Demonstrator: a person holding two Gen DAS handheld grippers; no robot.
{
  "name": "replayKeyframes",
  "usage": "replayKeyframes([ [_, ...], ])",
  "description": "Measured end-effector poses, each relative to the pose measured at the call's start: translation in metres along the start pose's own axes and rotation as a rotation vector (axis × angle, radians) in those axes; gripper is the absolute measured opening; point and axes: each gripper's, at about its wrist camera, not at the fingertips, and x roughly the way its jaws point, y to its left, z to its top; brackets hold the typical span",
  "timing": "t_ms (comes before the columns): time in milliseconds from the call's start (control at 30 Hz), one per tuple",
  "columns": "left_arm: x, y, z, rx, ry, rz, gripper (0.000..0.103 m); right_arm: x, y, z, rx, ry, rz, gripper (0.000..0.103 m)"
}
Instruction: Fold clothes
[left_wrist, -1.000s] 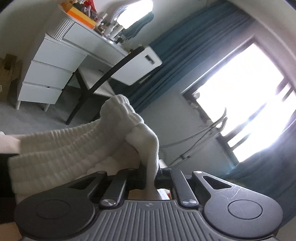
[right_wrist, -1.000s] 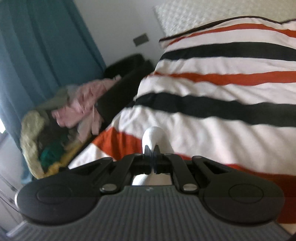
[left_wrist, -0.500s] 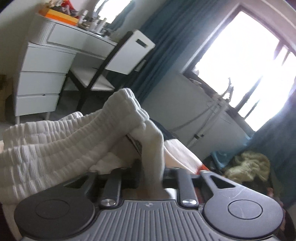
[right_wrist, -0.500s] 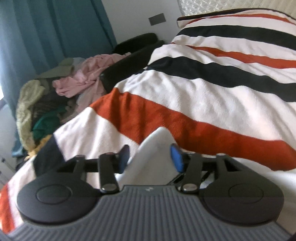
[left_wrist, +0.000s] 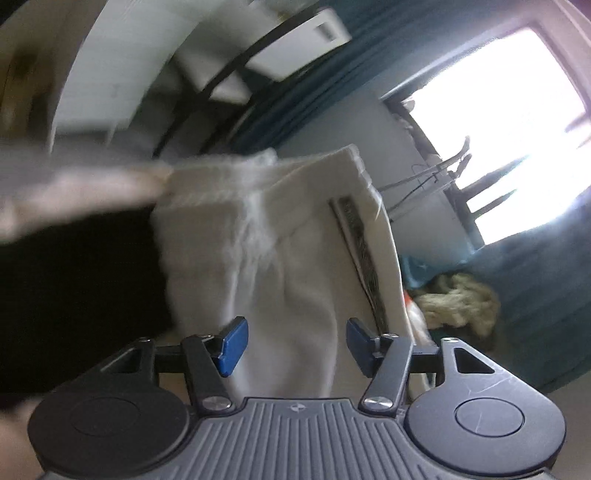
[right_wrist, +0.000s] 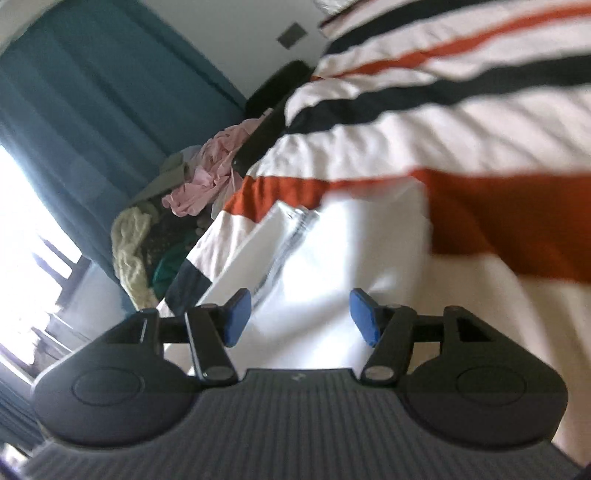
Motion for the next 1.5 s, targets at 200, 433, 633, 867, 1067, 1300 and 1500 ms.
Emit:
replayKeyframes([
  [200,0.005,0.023,-0.013,-0.150,0.099,-0.043,0.063,0.002,-0.027,0.001,0.088,0.160,-0.016,0.058],
  [433,0.040,0.031,-0.009,-0.123,0.047,-0.025,0.057,0.023,-0.033,-0.004,0.084,0.170,0.042,0.058],
  [633,0.067,0.037,-0.006,-0.197,-0.022,-0.015,0.026,0.052,-0.026,-0.003,0.016,0.090,0.064,0.052],
  [867,0.039,0.025,-0.001,-0.126,-0.120,-0.074,0.010,0.047,-0.032,0.008,0.081,0.056,0.101,0.012],
  [1067,-0.011,0.014,0.004,-0.040,-0.218,-0.133,0.002,0.013,-0.038,0.016,0.138,0.060,0.124,0.012],
  [1300,-0.037,0.036,0.003,-0.039,-0.171,-0.107,0.002,-0.035,-0.039,0.026,0.107,0.089,0.100,0.012],
  [1500,-0.023,0.067,0.012,-0.082,-0.034,-0.007,0.038,-0.048,-0.049,0.024,0.113,0.125,0.076,0.012],
])
